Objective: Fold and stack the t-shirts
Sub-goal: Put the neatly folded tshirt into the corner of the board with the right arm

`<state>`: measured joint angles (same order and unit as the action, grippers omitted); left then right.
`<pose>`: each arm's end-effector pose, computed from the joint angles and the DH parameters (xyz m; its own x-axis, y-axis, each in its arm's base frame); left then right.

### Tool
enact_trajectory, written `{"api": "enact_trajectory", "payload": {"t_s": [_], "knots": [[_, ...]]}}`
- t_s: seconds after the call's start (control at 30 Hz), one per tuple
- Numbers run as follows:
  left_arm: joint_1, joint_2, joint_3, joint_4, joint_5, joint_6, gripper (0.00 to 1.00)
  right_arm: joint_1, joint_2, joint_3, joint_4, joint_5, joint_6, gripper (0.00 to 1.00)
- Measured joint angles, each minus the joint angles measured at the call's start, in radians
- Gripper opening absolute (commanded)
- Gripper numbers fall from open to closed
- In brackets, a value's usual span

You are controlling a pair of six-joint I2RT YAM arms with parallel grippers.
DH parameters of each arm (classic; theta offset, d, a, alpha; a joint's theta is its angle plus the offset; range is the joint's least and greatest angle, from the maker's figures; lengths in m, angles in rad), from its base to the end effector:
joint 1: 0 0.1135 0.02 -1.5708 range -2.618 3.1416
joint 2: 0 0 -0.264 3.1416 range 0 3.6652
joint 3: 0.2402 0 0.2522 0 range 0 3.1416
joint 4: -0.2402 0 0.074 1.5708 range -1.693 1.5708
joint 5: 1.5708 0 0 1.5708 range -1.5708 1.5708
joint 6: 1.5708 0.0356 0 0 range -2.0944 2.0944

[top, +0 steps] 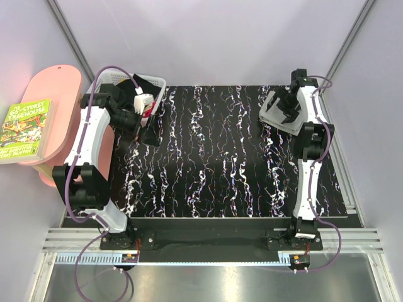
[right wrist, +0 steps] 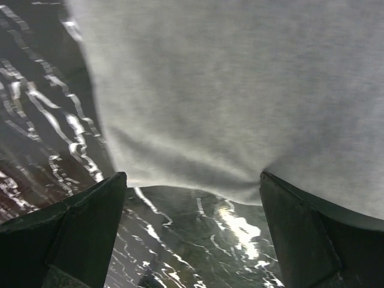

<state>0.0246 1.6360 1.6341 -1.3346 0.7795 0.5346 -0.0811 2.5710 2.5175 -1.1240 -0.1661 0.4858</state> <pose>0.3059 -0.0175 0.3399 -0.7625 0.3437 -0.5481 0.6208 0.6275 -0.4700 0.5305 -0.0372 0.2021 -0.8063 0.5275 -0.2676 0.4447 0.8389 0.3140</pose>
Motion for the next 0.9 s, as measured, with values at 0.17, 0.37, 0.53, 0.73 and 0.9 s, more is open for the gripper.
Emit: {"api": "enact_trajectory", "payload": {"t_s": [0.17, 0.37, 0.53, 0.73, 0.9], "knots": [[0.005, 0.0, 0.006, -0.001, 0.0, 0.0, 0.99, -0.03, 0.0, -0.038, 0.001, 0.023, -0.011, 1.0], [0.006, 0.0, 0.027, -0.004, -0.001, 0.0, 0.99, -0.039, -0.048, -0.184, 0.05, 0.036, -0.027, 1.0], [0.006, 0.0, 0.04, -0.003, 0.0, 0.0, 0.99, -0.037, -0.169, -0.414, 0.093, 0.062, -0.034, 1.0], [0.006, -0.001, 0.042, -0.004, 0.0, 0.0, 0.99, -0.04, -0.189, -0.446, 0.082, 0.11, -0.048, 1.0], [0.006, -0.011, 0.042, -0.005, 0.0, 0.001, 0.99, -0.052, -0.16, -0.364, -0.001, 0.172, -0.092, 1.0]]}}
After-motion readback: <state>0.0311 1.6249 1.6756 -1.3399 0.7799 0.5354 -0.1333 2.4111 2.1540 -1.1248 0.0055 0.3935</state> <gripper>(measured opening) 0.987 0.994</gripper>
